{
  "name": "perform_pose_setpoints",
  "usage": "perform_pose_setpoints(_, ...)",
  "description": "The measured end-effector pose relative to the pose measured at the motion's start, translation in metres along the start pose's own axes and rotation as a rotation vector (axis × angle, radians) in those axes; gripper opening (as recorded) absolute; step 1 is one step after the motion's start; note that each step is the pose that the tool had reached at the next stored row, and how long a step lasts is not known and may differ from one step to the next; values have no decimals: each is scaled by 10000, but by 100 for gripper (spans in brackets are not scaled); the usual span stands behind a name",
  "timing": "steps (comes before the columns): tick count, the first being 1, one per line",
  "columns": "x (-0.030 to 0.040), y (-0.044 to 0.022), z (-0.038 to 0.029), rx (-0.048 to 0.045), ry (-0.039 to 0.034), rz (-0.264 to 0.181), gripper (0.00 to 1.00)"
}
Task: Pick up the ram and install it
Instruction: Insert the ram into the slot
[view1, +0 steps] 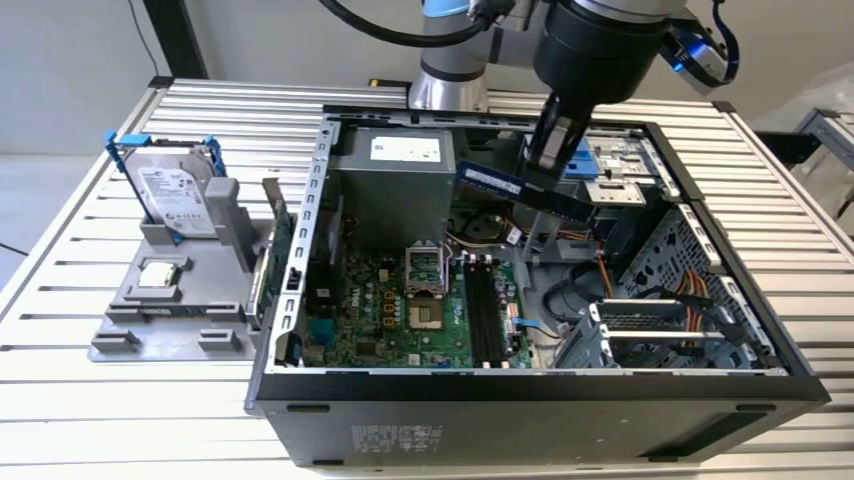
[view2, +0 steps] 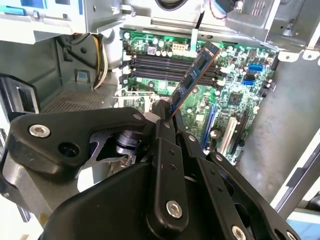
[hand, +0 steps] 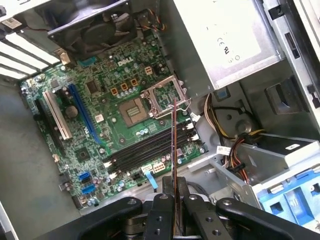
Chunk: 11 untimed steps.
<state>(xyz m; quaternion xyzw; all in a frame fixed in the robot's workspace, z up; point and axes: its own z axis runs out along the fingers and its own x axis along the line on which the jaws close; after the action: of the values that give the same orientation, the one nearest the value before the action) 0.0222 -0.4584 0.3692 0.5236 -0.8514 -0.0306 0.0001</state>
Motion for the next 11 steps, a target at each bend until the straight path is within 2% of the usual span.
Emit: perform_pose_setpoints(11, 0, 0, 0, 31, -53, 1005, 0)
